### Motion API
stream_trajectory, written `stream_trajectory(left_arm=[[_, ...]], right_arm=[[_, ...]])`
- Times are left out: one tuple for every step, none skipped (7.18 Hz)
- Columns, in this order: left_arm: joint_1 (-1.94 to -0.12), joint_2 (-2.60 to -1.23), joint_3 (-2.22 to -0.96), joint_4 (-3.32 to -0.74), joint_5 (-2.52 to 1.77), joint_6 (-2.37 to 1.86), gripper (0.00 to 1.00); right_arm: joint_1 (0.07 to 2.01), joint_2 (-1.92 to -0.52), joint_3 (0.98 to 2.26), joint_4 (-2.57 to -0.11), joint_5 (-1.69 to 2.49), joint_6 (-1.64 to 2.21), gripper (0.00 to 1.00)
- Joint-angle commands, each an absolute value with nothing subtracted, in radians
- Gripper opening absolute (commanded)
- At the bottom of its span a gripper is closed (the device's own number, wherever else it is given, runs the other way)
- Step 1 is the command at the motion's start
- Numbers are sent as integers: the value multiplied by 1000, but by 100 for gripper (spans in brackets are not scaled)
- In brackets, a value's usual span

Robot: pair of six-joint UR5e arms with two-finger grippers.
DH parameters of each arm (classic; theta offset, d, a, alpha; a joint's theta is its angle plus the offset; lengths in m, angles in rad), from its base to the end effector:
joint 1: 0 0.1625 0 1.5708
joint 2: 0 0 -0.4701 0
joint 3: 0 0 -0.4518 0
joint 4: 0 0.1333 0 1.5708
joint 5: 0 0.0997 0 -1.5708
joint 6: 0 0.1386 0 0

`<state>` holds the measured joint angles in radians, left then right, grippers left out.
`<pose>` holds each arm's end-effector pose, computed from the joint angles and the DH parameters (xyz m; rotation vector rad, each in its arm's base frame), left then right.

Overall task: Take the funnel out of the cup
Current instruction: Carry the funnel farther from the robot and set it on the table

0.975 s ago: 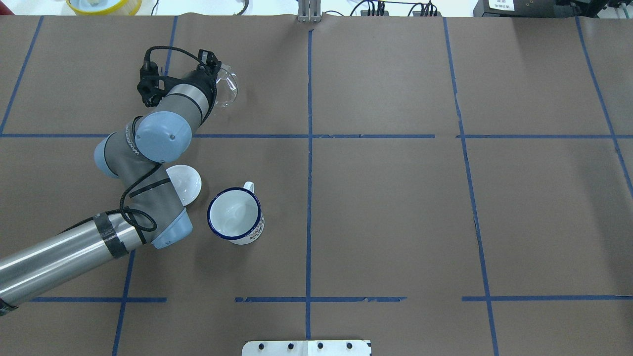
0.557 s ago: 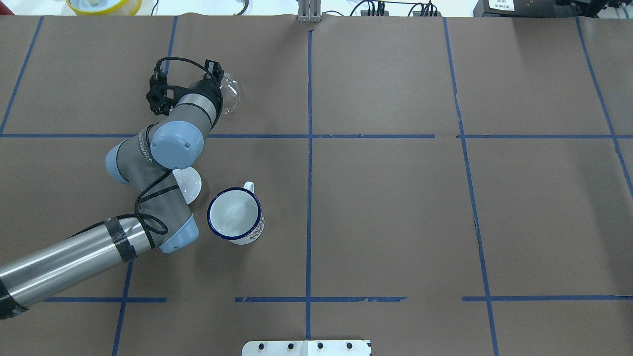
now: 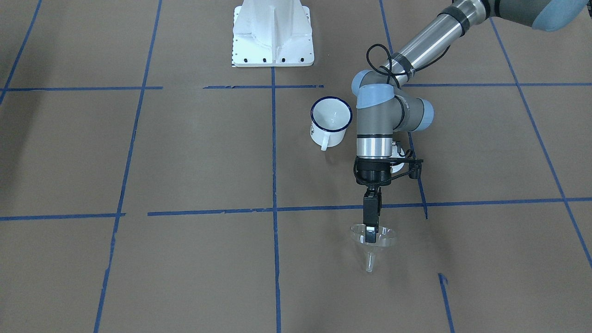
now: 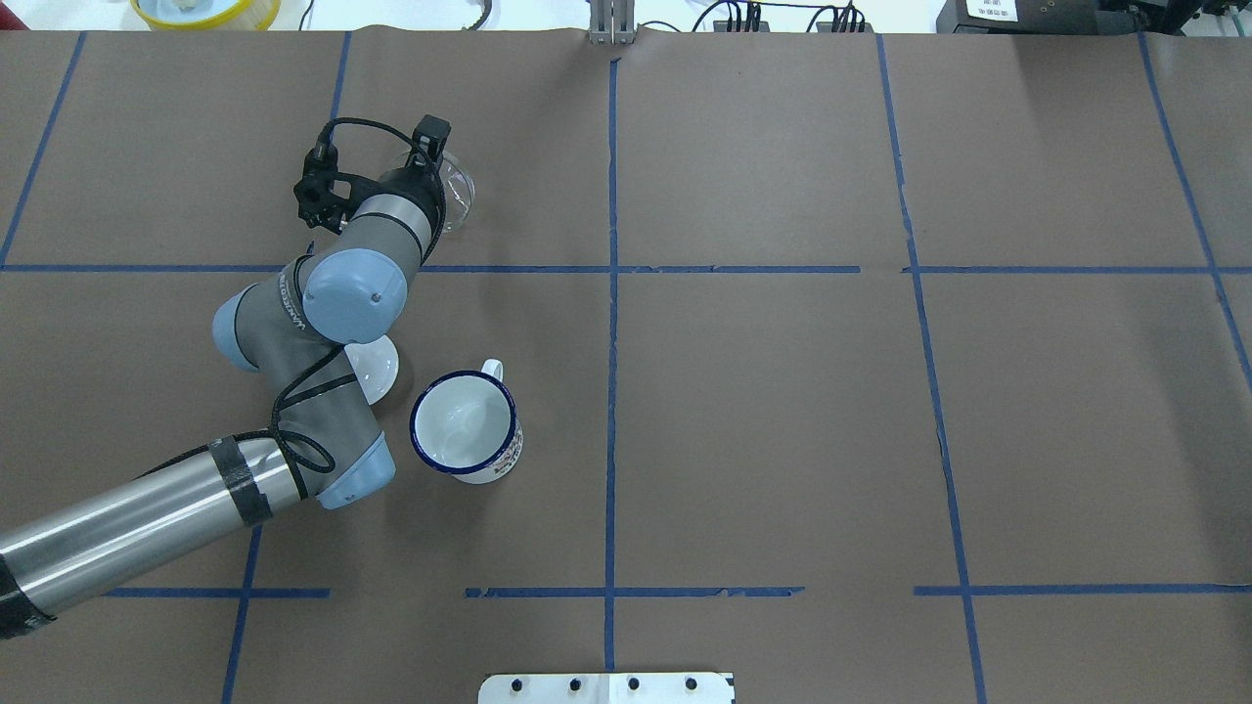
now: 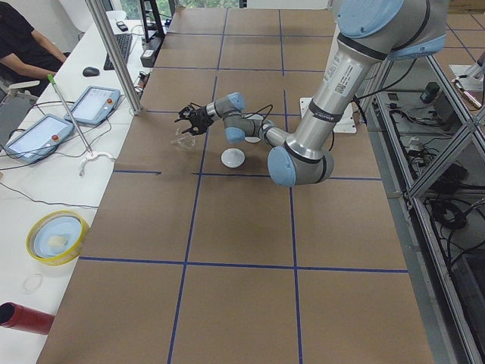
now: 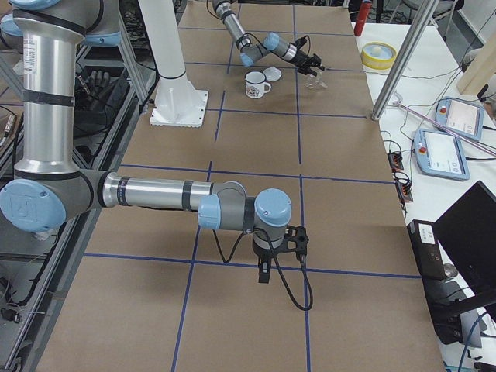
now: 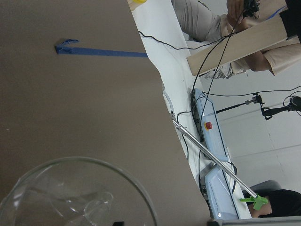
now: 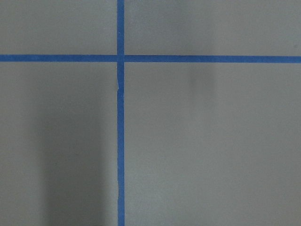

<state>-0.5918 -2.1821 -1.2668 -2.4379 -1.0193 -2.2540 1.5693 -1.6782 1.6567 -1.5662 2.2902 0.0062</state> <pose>0.5888 -0.6439 0.3644 0.4775 1.2829 -1.4131 0.0412 -0.4993 0.7455 -0.0189 -0.7193 0.0106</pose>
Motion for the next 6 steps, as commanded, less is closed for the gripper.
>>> stream_trajectory(left_arm=[[-587, -2169, -1331, -2434, -1032, -2059, 100], [-592, -2136, -1386, -2430, -1052, -1966, 100], [-595, -2075, -1481, -2383, -1166, -1901, 100], [-601, -2042, -1561, -2296, -1289, -1835, 100], [-609, -2001, -1666, -2202, -1352, -1731, 100], [-639, -1985, -1748, -2086, -1481, -1629, 100]], right_arm=[[1569, -1678, 1657, -1566, 2290, 6, 100], [1569, -1678, 1657, -1566, 2290, 6, 100], [1569, -1678, 1657, -1566, 2290, 6, 100], [1569, -1678, 1657, -1566, 2290, 6, 100], [1569, -1678, 1657, -1566, 2290, 6, 100], [1569, -1678, 1657, -1566, 2290, 6, 100]])
